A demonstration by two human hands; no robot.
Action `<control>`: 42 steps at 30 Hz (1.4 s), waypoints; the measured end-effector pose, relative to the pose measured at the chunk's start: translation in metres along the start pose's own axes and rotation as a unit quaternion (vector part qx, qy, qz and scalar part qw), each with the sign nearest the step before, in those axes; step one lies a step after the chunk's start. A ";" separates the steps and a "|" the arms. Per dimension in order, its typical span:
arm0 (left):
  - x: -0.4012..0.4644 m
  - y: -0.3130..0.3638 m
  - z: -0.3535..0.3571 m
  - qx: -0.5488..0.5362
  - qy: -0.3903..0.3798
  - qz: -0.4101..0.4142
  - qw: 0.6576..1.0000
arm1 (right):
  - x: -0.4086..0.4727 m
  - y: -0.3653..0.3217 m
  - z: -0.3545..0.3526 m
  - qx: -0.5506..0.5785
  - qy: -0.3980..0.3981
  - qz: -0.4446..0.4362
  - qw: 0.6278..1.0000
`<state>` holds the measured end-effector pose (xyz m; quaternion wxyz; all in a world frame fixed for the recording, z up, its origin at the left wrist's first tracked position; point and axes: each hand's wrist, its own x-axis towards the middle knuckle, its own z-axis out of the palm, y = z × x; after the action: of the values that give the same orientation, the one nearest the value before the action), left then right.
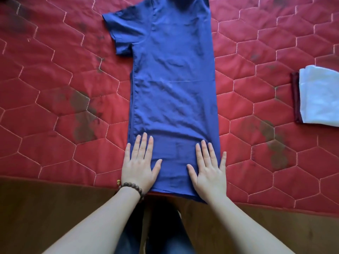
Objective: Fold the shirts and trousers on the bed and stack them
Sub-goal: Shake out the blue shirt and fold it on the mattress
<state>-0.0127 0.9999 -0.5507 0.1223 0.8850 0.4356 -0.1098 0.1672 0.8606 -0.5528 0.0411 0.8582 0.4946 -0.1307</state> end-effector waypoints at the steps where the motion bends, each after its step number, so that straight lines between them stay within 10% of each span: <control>1: 0.001 0.002 -0.004 -0.005 -0.006 0.000 1.000 | 0.001 -0.002 -0.004 0.003 -0.009 -0.001 1.000; 23: 0.228 -0.084 -0.142 -0.114 0.058 -0.139 0.982 | 0.351 -0.147 -0.171 -0.037 -0.041 -0.204 0.977; 32: 0.313 -0.071 -0.136 -0.215 0.100 -0.375 0.896 | 0.510 -0.202 -0.184 -0.093 -0.086 -0.337 0.933; 42: 0.320 -0.067 -0.127 -0.255 0.073 -0.344 0.901 | 0.538 -0.217 -0.182 -0.039 -0.143 -0.298 0.943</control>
<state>0.1354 1.3170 -0.5351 0.2662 0.6239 0.7340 0.0341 0.2710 1.4580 -0.5071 0.1040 0.6418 0.7214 -0.2384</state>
